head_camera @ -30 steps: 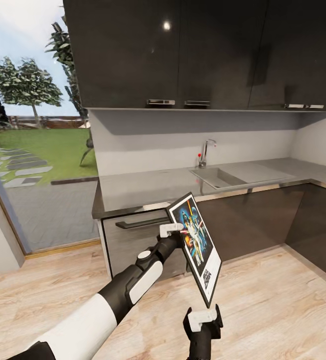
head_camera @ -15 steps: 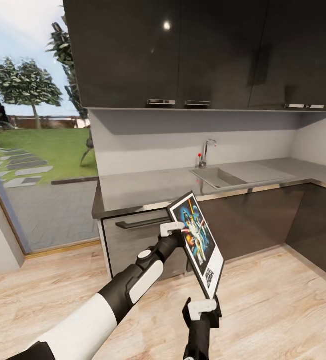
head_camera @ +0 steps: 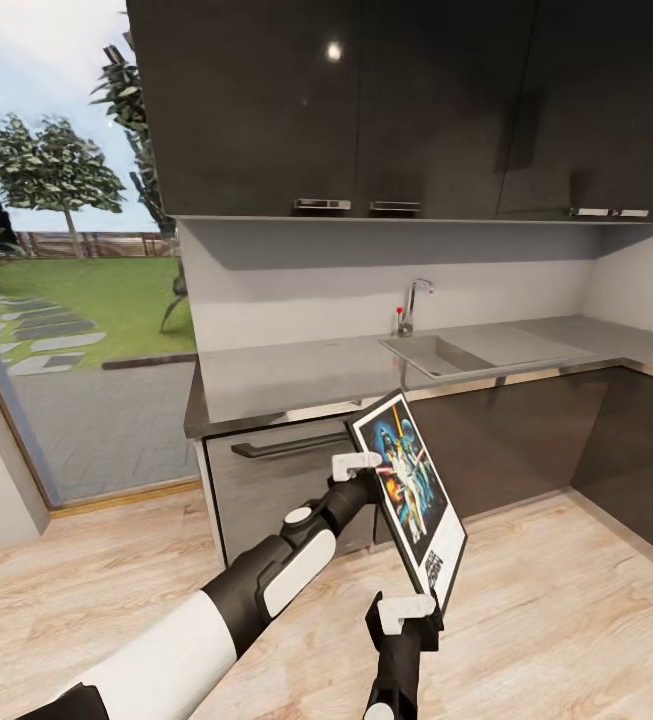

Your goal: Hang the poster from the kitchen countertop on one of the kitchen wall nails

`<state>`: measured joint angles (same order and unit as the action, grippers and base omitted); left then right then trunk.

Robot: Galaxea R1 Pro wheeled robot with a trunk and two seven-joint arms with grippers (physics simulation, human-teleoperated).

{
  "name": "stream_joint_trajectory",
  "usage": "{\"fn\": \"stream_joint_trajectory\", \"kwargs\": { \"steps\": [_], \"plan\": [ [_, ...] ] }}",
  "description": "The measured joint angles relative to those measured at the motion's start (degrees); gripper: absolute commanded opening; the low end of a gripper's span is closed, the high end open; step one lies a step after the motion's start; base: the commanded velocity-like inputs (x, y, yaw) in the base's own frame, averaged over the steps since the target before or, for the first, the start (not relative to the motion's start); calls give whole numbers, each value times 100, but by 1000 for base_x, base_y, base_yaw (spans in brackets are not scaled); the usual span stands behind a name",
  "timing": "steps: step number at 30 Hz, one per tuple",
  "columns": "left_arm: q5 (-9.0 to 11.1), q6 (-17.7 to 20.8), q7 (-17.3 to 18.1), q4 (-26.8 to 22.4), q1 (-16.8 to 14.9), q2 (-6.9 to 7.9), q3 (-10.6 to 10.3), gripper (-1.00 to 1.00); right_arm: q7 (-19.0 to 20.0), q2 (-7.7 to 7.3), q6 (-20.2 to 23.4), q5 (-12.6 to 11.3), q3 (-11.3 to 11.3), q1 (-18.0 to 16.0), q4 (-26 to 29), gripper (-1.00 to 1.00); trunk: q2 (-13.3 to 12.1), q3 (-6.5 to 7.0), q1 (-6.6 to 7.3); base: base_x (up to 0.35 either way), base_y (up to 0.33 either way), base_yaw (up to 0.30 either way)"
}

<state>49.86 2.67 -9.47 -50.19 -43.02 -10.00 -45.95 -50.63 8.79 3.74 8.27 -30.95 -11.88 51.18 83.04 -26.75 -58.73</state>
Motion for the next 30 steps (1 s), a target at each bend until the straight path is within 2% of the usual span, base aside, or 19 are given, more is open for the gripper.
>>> {"fn": "stream_joint_trajectory", "kwargs": {
  "steps": [26, 30],
  "plan": [
    [5, 0, 0, -1, 0, 0, -12, -100, 5, -2, -24, -7, 18, -20, -200, 100, 0, 0, 0, 0, 0, 0],
    [44, -32, 10, -129, 26, 0, -114, -100, 19, -54, -56, -52, 62, -149, -228, 100, 0, 0, 0, 0, 0, 0]
  ]
}}
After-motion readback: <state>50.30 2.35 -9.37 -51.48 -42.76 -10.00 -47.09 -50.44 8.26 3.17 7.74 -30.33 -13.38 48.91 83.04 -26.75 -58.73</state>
